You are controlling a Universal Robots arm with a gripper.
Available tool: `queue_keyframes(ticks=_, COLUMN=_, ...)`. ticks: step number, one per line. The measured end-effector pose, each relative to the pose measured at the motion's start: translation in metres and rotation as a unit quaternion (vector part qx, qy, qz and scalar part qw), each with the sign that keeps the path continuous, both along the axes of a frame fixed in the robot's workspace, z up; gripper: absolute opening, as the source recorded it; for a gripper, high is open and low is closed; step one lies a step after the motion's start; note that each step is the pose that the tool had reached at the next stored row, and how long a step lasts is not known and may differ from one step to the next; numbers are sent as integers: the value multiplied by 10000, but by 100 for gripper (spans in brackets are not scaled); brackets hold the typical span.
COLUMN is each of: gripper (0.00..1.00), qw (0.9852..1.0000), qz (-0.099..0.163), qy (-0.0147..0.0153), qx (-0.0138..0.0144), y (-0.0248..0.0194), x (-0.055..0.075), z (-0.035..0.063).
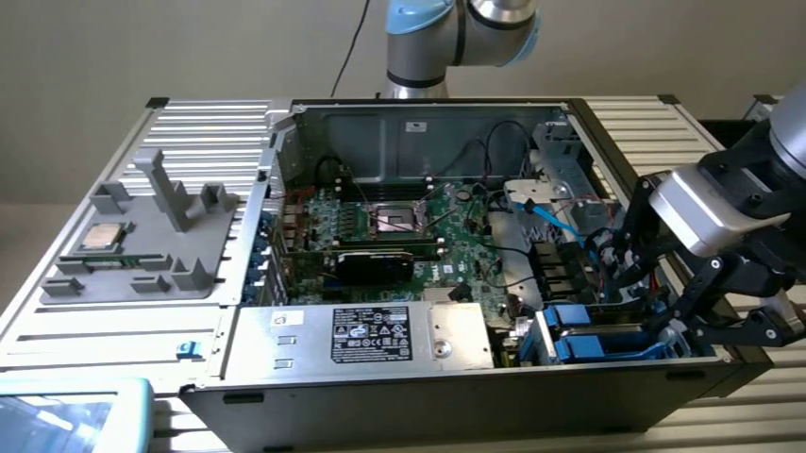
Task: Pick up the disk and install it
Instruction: 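Insert the first disk wire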
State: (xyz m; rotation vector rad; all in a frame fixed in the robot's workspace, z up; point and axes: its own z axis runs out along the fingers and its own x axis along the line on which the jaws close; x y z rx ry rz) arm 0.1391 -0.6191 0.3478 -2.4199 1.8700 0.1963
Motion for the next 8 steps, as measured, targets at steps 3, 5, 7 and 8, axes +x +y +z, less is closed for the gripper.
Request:
queue_keyframes(ticks=3, gripper=47, qw=10000, qz=29, qy=0, qx=10, y=16, x=24, z=-4)
queue_keyframes(ticks=5, gripper=47, qw=10000, qz=34, qy=3, qx=10, y=17, x=27, z=-5)
queue_keyframes(ticks=7, gripper=47, qw=10000, qz=35, qy=12, qx=10, y=18, x=35, z=-5)
queue_keyframes(ticks=8, gripper=47, qw=10000, qz=35, qy=12, qx=11, y=18, x=35, z=-6)
